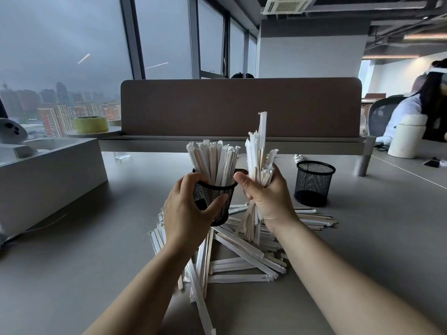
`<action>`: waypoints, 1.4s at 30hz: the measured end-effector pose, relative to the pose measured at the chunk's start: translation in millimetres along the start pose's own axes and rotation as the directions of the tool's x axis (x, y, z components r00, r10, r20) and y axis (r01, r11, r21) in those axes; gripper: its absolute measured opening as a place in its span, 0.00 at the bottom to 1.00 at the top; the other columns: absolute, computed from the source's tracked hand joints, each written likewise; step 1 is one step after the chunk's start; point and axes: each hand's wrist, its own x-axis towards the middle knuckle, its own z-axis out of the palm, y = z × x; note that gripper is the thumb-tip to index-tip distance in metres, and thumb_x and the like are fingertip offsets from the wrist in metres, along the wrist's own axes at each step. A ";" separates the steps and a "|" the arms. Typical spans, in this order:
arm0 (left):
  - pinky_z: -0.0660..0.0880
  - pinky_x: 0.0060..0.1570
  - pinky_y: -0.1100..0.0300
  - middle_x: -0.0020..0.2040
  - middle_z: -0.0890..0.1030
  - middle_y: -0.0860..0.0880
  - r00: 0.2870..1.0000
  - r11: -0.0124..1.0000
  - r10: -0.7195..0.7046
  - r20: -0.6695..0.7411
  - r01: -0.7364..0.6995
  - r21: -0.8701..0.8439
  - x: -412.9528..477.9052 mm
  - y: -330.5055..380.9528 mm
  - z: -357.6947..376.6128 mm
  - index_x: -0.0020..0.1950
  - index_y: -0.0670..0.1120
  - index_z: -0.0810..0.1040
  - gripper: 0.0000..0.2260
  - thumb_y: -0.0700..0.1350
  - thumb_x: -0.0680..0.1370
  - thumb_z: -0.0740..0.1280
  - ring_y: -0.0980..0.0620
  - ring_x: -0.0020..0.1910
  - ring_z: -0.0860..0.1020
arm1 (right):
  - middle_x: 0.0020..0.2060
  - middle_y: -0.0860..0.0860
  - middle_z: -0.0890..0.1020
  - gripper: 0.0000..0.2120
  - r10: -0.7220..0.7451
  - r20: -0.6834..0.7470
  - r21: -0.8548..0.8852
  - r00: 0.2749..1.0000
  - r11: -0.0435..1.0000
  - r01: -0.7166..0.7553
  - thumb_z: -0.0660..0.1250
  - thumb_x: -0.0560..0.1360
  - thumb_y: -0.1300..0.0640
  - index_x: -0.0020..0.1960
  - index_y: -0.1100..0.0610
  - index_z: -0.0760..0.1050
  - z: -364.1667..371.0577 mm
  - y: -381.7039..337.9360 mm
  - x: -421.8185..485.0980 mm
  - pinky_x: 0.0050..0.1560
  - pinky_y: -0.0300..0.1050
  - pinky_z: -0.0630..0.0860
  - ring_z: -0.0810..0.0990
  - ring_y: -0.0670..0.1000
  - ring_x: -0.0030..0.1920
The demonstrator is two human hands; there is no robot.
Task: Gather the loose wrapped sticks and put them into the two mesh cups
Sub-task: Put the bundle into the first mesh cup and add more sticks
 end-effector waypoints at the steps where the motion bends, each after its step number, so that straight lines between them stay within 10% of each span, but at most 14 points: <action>1: 0.74 0.52 0.51 0.54 0.78 0.52 1.000 1.000 0.001 0.004 -0.001 0.000 -0.1 0.0 0.2 0.53 0.55 0.71 0.21 0.58 0.65 0.73 0.49 0.53 0.76 | 0.26 0.45 0.73 0.16 0.017 0.015 -0.012 1.000 1.000 -0.017 0.77 0.65 0.51 0.43 0.53 0.71 -0.6 1.4 -1.7 0.34 0.41 0.71 0.71 0.46 0.27; 14: 0.73 0.50 0.54 0.53 0.78 0.54 1.000 1.000 0.001 -0.020 -0.001 0.002 0.1 -2.5 -0.2 0.51 0.59 0.68 0.21 0.53 0.66 0.76 0.49 0.53 0.76 | 0.24 0.48 0.76 0.13 0.045 0.040 0.048 0.998 0.998 -0.047 0.66 0.73 0.52 0.35 0.60 0.73 2.8 -7.2 -0.3 0.34 0.39 0.74 0.74 0.47 0.28; 29: 0.72 0.49 0.56 0.55 0.78 0.53 1.000 1.000 -0.007 0.004 0.007 0.007 -0.8 -3.7 1.2 0.55 0.53 0.72 0.21 0.54 0.67 0.76 0.50 0.54 0.76 | 0.29 0.48 0.79 0.08 0.089 0.039 -0.046 0.995 0.995 -0.087 0.75 0.68 0.62 0.40 0.63 0.75 3.4 6.2 -10.5 0.34 0.34 0.75 0.78 0.43 0.30; 42: 0.75 0.51 0.50 0.53 0.77 0.55 1.000 1.000 -0.017 -0.014 0.016 -0.023 -0.1 -4.2 1.1 0.53 0.57 0.70 0.20 0.55 0.67 0.75 0.51 0.53 0.76 | 0.30 0.51 0.81 0.16 0.092 0.044 -0.038 0.995 0.995 -0.090 0.75 0.66 0.53 0.42 0.65 0.77 3.7 2.8 -9.4 0.39 0.38 0.76 0.80 0.48 0.32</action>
